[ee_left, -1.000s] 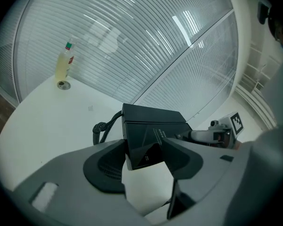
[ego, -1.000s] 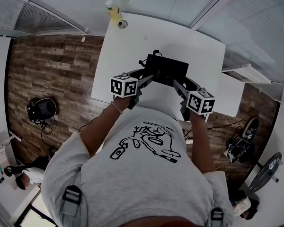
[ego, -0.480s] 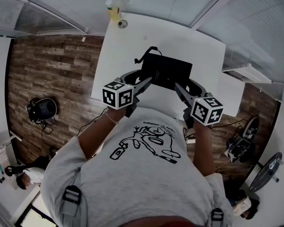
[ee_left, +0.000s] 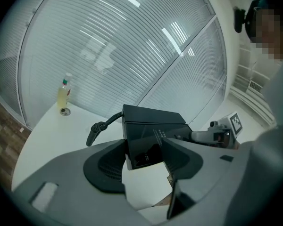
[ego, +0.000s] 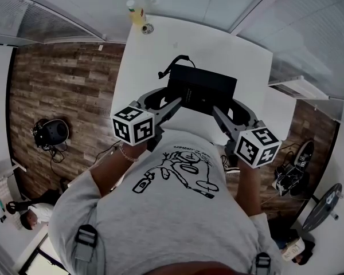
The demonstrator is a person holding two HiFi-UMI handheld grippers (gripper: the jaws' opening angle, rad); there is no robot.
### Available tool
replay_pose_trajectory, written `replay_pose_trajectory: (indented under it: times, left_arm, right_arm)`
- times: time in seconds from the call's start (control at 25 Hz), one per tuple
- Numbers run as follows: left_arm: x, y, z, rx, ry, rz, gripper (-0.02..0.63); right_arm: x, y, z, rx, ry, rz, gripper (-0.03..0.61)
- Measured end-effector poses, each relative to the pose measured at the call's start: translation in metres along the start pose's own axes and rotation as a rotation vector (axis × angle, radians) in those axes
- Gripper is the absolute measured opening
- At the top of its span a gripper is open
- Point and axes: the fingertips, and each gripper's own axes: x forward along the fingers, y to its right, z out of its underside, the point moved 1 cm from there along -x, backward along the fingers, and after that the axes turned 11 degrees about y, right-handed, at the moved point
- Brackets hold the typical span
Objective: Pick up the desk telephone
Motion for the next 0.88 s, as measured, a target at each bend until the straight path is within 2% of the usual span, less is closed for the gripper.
replay_pose_trajectory:
  times: [0.4,0.88]
  left_arm:
    - [-0.025,0.038,-0.038,0.058,0.063,0.018,0.239]
    - [-0.029,0.041,-0.042,0.064,0.071,0.02,0.239]
  right_arm:
    - [-0.029,-0.033,-0.039,-0.062,0.056,-0.016,0.23]
    - [-0.031,-0.039,-0.044,-0.074,0.064,-0.013,0.229]
